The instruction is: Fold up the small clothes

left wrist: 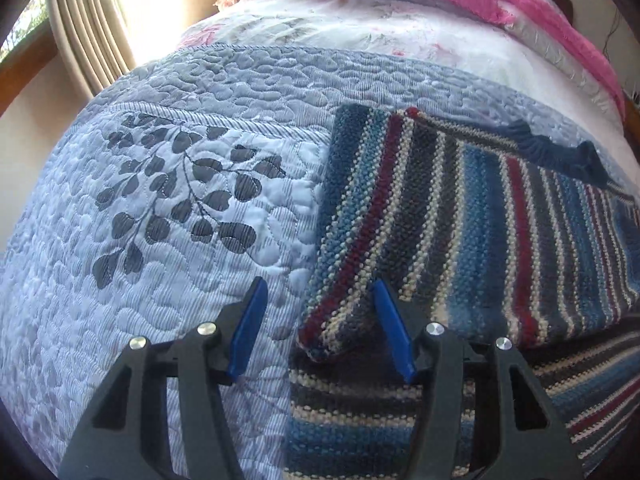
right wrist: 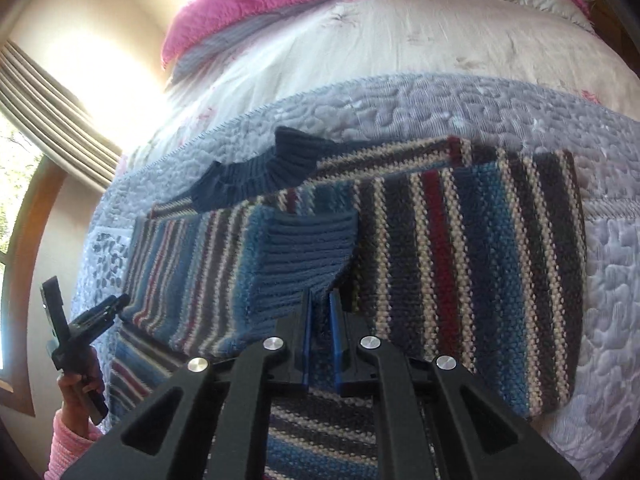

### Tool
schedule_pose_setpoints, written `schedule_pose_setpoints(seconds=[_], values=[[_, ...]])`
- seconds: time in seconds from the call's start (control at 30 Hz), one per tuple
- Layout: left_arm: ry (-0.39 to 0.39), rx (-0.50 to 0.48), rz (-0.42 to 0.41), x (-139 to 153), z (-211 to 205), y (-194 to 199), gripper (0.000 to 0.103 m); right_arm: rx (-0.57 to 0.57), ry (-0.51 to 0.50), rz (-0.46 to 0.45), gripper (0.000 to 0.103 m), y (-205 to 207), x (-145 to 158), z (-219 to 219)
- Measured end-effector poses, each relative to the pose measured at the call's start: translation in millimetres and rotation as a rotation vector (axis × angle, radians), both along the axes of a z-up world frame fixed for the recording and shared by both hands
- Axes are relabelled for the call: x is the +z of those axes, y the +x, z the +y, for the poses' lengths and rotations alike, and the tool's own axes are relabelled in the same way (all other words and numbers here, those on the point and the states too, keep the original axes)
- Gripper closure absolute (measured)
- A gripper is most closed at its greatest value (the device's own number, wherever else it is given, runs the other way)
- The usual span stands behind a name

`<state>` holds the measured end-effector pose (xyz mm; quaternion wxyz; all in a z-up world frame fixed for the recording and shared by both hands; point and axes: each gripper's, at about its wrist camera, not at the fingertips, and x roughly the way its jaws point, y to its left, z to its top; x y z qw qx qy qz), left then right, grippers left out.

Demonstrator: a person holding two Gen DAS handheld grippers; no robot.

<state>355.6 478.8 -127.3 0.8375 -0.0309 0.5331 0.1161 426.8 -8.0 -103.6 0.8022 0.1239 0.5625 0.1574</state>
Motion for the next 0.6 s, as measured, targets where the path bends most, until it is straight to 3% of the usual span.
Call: schedule_pose_setpoints(seconds=[0.1,0.2,0.33,0.43,0.6], values=[[0.022,0.0,0.006,-4,-2,0,0.047,0.003,-0.037,0.02,0.085,-5,-13,-7],[0.016,-0.003,-0.053,16,-6,-10,0.048,-0.014,-0.052,-0.034,0.082,-14,4,-14],[-0.09,-0.066,-0.144,43,-24,-19,0.043,0.051,0.01,-0.092,0.081,-23,28,-4],[-0.152,-0.121,-0.122,37,-42,-13,0.042,0.085,0.0,-0.063,0.081,-23,22,12],[-0.121,-0.123,-0.075,12,-49,-10,0.042,0.065,-0.021,-0.013,0.081,-16,-5,18]])
